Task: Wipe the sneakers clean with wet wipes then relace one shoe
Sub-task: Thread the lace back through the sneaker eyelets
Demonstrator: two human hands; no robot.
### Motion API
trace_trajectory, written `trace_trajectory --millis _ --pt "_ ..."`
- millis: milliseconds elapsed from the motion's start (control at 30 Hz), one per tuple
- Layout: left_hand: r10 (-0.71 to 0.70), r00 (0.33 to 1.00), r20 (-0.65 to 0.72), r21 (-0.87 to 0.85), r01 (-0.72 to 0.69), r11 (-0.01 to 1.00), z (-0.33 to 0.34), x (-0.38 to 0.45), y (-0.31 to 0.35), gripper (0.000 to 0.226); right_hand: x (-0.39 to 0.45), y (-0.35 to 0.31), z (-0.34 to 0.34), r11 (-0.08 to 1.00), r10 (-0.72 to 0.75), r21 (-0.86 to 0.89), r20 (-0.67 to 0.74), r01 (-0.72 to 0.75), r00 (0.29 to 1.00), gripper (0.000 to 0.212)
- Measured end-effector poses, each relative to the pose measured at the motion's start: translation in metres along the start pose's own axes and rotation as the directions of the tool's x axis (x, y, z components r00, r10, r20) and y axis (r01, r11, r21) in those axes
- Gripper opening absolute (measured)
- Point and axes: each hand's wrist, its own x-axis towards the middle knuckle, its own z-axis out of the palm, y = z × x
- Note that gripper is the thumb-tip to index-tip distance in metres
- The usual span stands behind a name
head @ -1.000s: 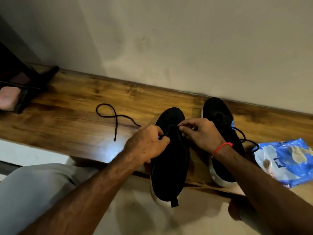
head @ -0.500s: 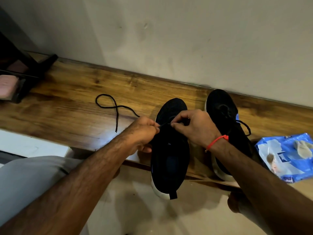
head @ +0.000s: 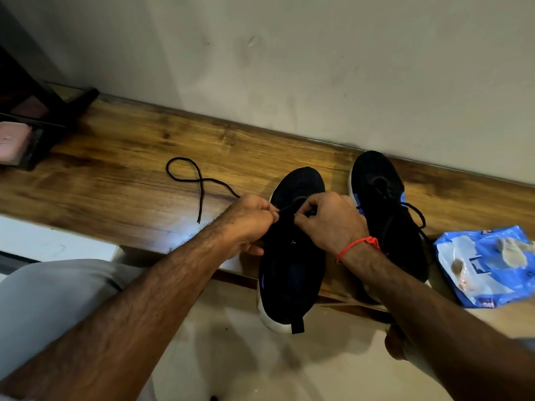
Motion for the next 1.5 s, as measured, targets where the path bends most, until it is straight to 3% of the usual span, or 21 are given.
trace_trajectory --millis 333,667,833,1067,1233,1433,1500 --pt "0.007 1.0 0.008 -0.029 -0.007 1.0 0.0 0.001 -0.001 0.019 -0.003 0.006 -0.002 0.954 -0.102 0.287 0.033 0.089 0.994 0.004" --pt "0.014 1.0 0.001 -0.024 -0.014 1.0 0.0 0.005 -0.002 0.015 0.0 0.008 -0.008 0.959 -0.203 0.226 0.127 0.17 0.971 0.004" --pt "0.017 1.0 0.016 -0.016 -0.017 1.0 -0.001 0.006 -0.002 0.012 -0.001 0.009 -0.005 0.965 -0.18 0.207 0.09 0.158 0.98 0.005" --pt "0.019 0.998 0.062 -0.083 -0.014 0.996 -0.006 0.005 -0.005 0.024 0.0 0.012 0.0 0.937 -0.188 0.315 0.101 0.148 0.977 0.005" --pt "0.031 0.997 0.07 -0.105 -0.023 0.994 -0.004 0.006 -0.008 0.022 -0.005 0.006 0.003 0.972 -0.167 0.179 0.06 0.154 0.984 0.025" --pt "0.129 0.989 0.077 -0.008 -0.129 0.992 0.005 0.006 -0.01 0.023 -0.012 0.0 -0.005 0.966 -0.235 -0.104 0.027 0.237 0.971 0.013" --pt "0.132 0.989 0.064 -0.017 -0.131 0.991 0.006 0.007 -0.01 0.023 -0.012 0.002 -0.004 0.967 -0.233 -0.104 0.029 0.235 0.972 0.011"
